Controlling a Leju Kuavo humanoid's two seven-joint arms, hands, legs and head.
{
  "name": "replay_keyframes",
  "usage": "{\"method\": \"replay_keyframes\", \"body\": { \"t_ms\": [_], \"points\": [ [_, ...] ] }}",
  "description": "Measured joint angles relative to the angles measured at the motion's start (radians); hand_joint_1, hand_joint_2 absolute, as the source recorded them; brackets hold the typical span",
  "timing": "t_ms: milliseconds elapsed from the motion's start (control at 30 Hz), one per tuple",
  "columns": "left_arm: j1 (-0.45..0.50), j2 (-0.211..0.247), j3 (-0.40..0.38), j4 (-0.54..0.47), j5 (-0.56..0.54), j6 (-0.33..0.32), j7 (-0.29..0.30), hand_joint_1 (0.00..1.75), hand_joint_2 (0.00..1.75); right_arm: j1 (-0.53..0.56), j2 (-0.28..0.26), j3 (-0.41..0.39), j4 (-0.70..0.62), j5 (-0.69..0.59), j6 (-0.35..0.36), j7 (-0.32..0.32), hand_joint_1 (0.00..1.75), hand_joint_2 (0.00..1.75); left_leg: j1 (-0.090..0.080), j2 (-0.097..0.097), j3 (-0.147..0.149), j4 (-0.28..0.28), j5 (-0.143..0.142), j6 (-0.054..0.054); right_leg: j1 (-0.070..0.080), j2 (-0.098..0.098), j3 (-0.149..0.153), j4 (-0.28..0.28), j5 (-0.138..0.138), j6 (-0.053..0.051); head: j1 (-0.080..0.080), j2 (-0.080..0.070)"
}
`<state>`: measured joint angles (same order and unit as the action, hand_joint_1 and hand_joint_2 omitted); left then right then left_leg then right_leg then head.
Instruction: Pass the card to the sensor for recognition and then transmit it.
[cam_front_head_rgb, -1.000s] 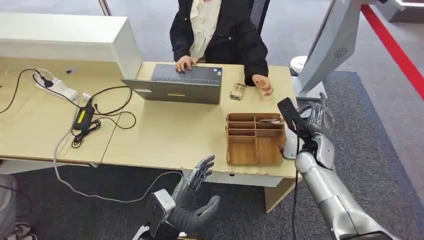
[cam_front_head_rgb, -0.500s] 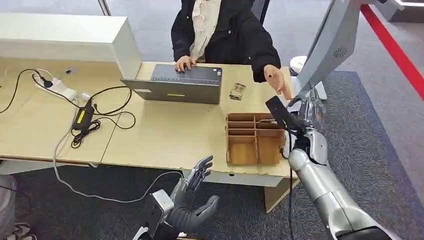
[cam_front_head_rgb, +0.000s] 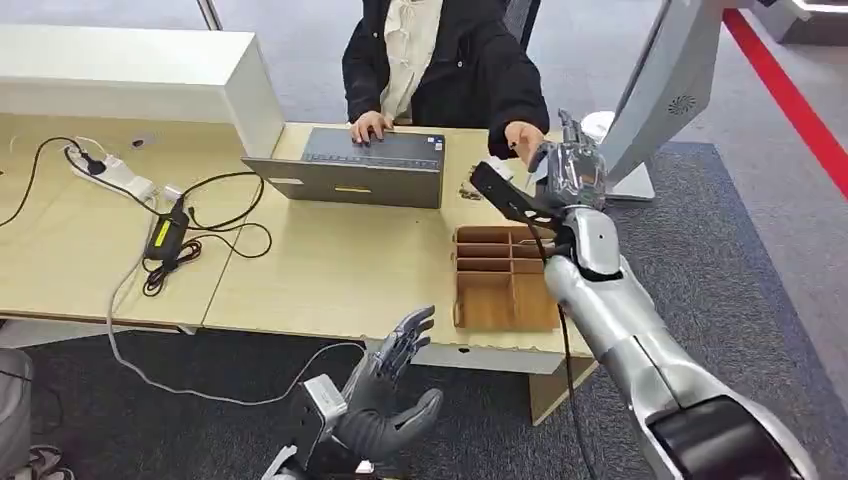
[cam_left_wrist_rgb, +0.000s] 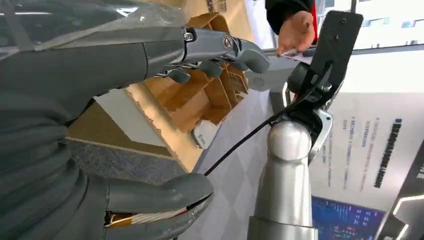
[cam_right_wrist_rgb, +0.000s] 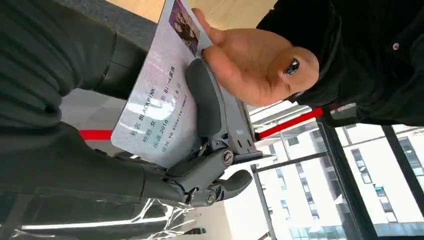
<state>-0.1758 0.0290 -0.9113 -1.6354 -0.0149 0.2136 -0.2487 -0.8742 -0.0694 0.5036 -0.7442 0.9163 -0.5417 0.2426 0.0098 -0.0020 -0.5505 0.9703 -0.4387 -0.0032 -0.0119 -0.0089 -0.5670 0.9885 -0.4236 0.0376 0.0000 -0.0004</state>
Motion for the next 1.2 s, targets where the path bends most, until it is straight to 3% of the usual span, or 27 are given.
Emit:
{"method": "replay_keyframes", "body": {
  "t_ms": [133,167,200,233,267,1033,1200],
  "points": [
    [-0.005,0.000,0.000,0.002,0.008,0.009,-0.006,0.00,1.75,-0.023,0.020,0.022,0.048,0.005,-0.003,-0.005,1.75,1.75,0.000,0.000,0.000,0.000,0.000,0.000,0.000,0.000,0.000,0.000,0.000,0.000,0.000,0.000],
    [-0.005,0.000,0.000,0.003,0.009,0.010,-0.008,0.00,1.75,-0.026,0.023,0.025,0.054,0.006,-0.005,-0.006,1.69,1.75,0.000,0.000,0.000,0.000,0.000,0.000,0.000,0.000,0.000,0.000,0.000,0.000,0.000,0.000],
    [-0.005,0.000,0.000,0.003,0.010,0.011,-0.009,0.00,1.75,-0.028,0.026,0.026,0.062,0.006,-0.007,-0.006,1.41,1.75,0.000,0.000,0.000,0.000,0.000,0.000,0.000,0.000,0.000,0.000,0.000,0.000,0.000,0.000],
    [-0.006,0.000,0.000,0.005,0.011,0.012,-0.011,0.00,1.75,-0.031,0.029,0.028,0.072,0.005,-0.010,-0.006,1.41,1.75,0.000,0.000,0.000,0.000,0.000,0.000,0.000,0.000,0.000,0.000,0.000,0.000,0.000,0.000],
    [-0.007,0.000,0.000,0.006,0.013,0.012,-0.013,0.00,1.75,-0.034,0.032,0.032,0.083,0.005,-0.014,-0.006,0.02,1.75,0.000,0.000,0.000,0.000,0.000,0.000,0.000,0.000,0.000,0.000,0.000,0.000,0.000,0.000],
    [-0.023,0.000,0.000,0.031,0.032,0.012,-0.026,0.00,1.75,-0.030,0.026,0.047,0.143,-0.043,-0.101,0.000,0.00,1.75,0.000,0.000,0.000,0.000,0.000,0.000,0.000,0.000,-0.001,0.000,0.000,0.000,0.000,0.000],
    [-0.022,0.000,0.000,0.034,0.028,0.013,-0.024,0.00,1.75,-0.004,0.018,0.047,0.114,-0.138,-0.130,-0.055,0.00,1.75,0.000,0.000,0.000,0.000,0.000,0.000,0.000,0.000,-0.001,0.000,0.000,0.000,0.000,0.000]
  ]
}}
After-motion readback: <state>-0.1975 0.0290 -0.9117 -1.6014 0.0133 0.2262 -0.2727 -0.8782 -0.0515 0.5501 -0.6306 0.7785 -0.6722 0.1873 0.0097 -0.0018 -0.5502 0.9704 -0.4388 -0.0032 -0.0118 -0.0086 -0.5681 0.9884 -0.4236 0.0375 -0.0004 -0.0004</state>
